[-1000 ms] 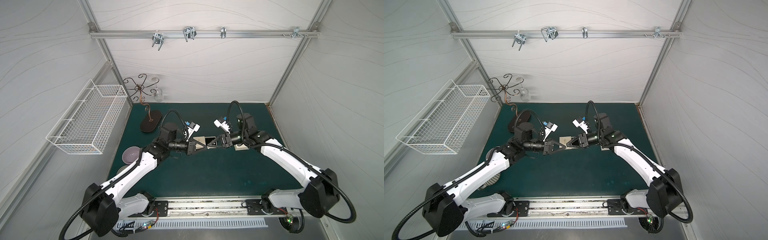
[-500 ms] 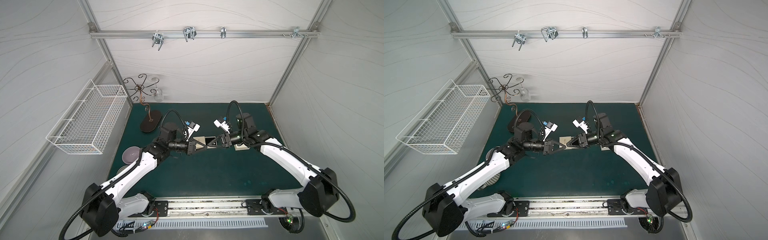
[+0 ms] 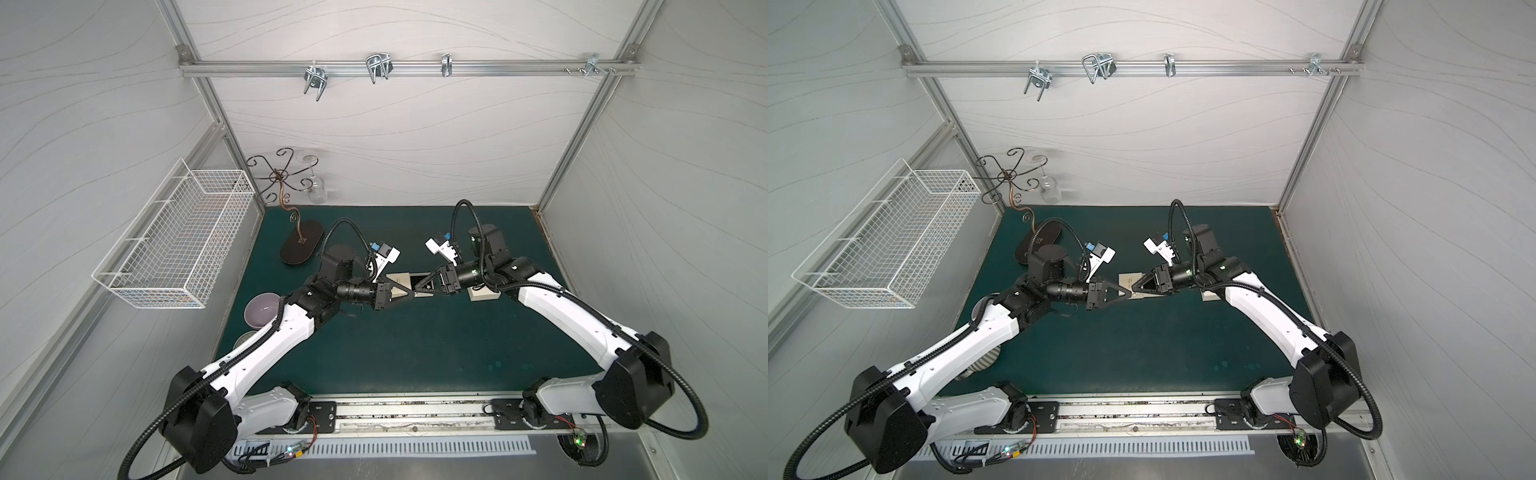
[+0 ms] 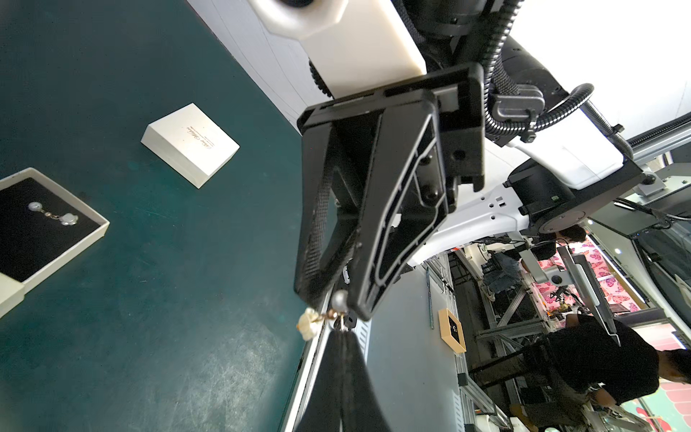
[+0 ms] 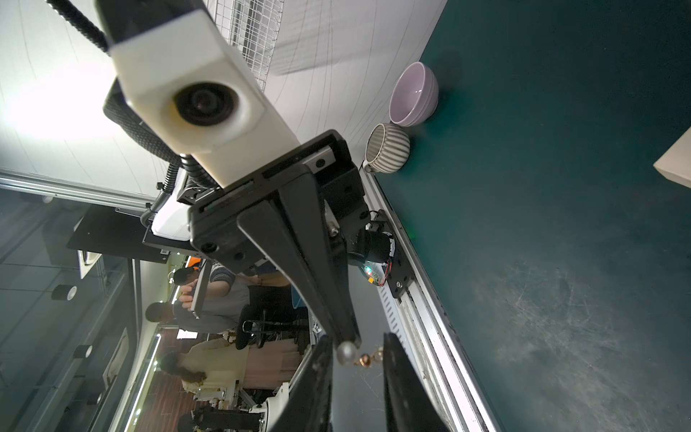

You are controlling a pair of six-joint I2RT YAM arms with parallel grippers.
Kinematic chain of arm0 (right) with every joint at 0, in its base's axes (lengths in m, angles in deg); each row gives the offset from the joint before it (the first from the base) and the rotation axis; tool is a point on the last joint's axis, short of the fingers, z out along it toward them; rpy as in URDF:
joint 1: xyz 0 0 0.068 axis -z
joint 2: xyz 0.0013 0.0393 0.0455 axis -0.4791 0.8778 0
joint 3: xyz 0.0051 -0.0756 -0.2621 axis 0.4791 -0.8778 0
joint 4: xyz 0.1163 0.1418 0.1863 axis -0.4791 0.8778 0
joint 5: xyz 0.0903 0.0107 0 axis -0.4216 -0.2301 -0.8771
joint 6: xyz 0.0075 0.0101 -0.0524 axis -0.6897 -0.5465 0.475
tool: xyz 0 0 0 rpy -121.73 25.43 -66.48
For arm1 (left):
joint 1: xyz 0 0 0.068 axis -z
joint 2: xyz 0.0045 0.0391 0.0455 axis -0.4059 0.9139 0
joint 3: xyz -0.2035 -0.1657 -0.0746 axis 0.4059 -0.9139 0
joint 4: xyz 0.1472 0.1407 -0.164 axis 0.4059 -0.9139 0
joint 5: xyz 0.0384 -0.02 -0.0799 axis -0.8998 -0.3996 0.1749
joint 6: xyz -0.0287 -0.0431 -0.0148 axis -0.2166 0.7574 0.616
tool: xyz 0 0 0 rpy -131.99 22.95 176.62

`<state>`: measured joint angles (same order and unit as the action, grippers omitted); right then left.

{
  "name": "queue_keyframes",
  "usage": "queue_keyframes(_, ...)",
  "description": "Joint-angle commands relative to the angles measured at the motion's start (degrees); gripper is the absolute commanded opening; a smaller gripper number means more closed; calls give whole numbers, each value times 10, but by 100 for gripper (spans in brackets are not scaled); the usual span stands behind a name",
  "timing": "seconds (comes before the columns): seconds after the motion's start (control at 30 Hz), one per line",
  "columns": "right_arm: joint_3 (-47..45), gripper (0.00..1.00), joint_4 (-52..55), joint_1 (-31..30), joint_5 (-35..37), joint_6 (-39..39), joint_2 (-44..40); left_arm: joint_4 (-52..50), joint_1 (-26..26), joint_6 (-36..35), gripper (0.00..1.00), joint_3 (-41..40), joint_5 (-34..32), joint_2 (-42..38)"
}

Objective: Place the earrings into the drawer-style jewelry box
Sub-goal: Pick up the earring from the center of the board.

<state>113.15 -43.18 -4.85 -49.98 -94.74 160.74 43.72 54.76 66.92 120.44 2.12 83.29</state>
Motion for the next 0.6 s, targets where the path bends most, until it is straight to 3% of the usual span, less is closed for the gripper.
queue_keyframes(0.0,17,25,21,-5,6,19,6,26,2,-5,0,20,3,-9)
queue_keyframes(0.57,27,24,26,-5,6,19,6,22,1,-7,0,22,2,-10)
